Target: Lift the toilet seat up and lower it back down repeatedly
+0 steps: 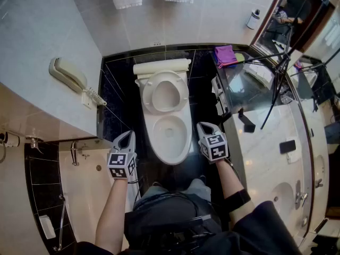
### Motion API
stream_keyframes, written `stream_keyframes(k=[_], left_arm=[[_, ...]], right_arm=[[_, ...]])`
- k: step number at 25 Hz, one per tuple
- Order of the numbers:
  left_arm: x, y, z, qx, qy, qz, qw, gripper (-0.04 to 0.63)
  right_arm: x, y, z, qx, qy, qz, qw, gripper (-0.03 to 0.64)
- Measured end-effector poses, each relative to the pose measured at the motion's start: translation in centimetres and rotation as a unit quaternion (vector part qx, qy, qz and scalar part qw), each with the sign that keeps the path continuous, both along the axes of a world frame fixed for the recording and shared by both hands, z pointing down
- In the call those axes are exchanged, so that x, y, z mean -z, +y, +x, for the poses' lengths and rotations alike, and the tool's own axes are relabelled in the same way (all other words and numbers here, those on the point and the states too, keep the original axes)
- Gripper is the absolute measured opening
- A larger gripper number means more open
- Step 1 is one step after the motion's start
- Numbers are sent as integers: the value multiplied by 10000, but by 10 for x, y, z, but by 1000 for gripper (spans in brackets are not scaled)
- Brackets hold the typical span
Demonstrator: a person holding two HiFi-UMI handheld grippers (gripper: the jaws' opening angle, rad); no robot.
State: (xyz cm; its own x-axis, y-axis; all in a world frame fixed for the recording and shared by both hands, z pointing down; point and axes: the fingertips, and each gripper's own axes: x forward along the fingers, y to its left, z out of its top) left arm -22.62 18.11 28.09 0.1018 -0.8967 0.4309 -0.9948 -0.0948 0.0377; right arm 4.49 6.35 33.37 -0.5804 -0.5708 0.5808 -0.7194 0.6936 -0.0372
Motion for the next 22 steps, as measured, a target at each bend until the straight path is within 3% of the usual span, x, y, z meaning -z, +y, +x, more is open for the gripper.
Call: stream_keyframes(k=[7,14,18,22], left_arm=[[-2,-25,-2,-204,-44,-47,9998,0],[-35,-65,2,339,20,-225,9992,0],[-57,-86,17,619,113,-382,9973,0],[-78,-114,27,689,101,-465,9965,0]], right_arm=[[11,-58,-47,534,616,556,9951,83],[-13,-170,-78,1066,1020,852,9854,143],[-41,-220,-97,1532,1323,965,9745,196],[-75,-260,-129,2001,1610,994,9613,196]])
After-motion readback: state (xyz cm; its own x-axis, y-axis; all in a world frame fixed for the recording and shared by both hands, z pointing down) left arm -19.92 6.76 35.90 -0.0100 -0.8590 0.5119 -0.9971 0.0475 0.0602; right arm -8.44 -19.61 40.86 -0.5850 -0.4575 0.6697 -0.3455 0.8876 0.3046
